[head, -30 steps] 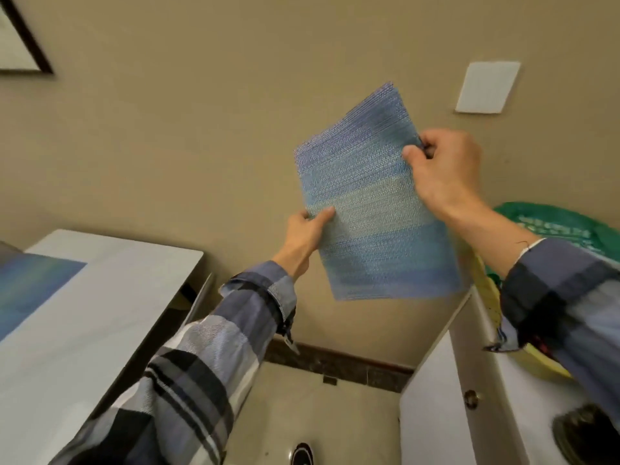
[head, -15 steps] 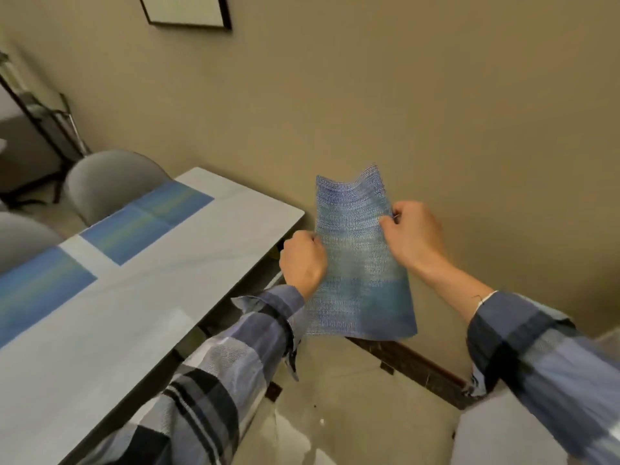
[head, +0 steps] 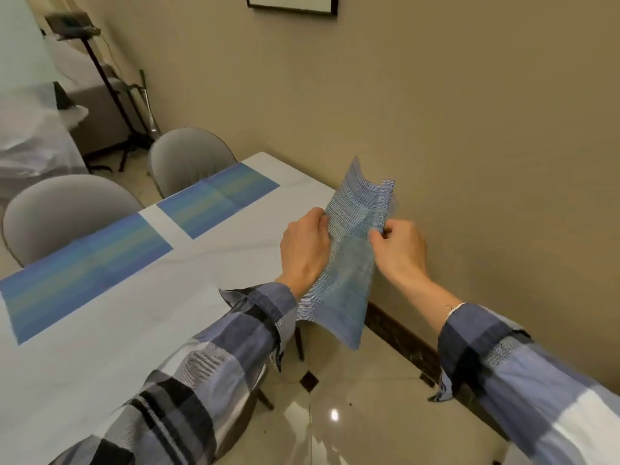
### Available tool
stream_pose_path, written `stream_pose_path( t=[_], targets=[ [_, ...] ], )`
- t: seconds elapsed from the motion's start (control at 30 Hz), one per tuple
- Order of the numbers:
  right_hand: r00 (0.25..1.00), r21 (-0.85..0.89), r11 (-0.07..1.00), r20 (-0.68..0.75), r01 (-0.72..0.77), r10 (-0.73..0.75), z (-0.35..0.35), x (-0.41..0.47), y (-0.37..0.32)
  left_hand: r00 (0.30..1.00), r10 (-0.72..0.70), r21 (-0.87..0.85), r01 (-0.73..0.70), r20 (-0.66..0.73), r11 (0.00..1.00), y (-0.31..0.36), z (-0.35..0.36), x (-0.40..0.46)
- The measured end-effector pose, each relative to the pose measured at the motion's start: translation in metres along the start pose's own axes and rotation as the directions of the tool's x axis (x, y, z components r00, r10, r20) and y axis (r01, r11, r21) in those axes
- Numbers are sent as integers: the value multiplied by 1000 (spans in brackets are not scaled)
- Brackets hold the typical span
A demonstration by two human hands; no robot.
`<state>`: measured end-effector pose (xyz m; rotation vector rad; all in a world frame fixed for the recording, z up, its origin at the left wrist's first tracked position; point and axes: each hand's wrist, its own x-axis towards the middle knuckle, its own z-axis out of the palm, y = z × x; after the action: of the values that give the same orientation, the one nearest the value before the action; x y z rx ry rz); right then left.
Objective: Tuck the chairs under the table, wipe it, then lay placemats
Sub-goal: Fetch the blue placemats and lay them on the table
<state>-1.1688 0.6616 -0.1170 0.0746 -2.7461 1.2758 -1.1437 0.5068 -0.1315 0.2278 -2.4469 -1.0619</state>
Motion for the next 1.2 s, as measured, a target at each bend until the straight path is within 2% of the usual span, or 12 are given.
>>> stream_pose_path(
  t=[0.23,0.4,0.53,0.63,0.7,0.77,0.9,0.97,1.07,1.1,1.17,1.2],
  targets=[
    [975,202,956,97,-215,198,74,10,1,960,279,66,-277,-21,959,-29,-65,29],
    [926,311,878,214,-365,309,112,20,-17,942,334,35,-335,25,942,-38,-111,62],
    [902,277,873,282,-401,326,138,29,-25,942,335,-25,-335,13,942,-38,-139,82],
    [849,228,856,391,-464,356,170,41,-24,954,300,-29,-300,-14,954,-38,-159,97],
    [773,274,776,502,-568,388,197,45,-26,963,270,-41,-271,-27,962,-38,-172,106],
    [660,315,646,637,-695,399,227,46,-30,973,229,-55,-231,-40,971,-41,-188,114],
    [421,314,407,884,-858,204,287,55,-46,990,114,-68,-119,-78,991,-55,-226,131],
    [378,284,470,918,-836,117,321,62,-46,992,27,-93,-38,-121,995,-66,-247,136],
    [243,133,577,963,-806,117,369,52,-40,983,-71,-92,56,-171,994,-88,-276,136],
    [178,107,565,981,-818,73,393,47,-33,979,-96,-78,82,-181,994,-95,-286,135],
    [37,-12,521,996,-853,83,372,18,-73,968,-151,-81,137,-200,987,-104,-302,129],
    [8,-19,546,999,-838,47,367,4,-93,960,-178,-87,163,-216,983,-109,-312,126]
  ],
)
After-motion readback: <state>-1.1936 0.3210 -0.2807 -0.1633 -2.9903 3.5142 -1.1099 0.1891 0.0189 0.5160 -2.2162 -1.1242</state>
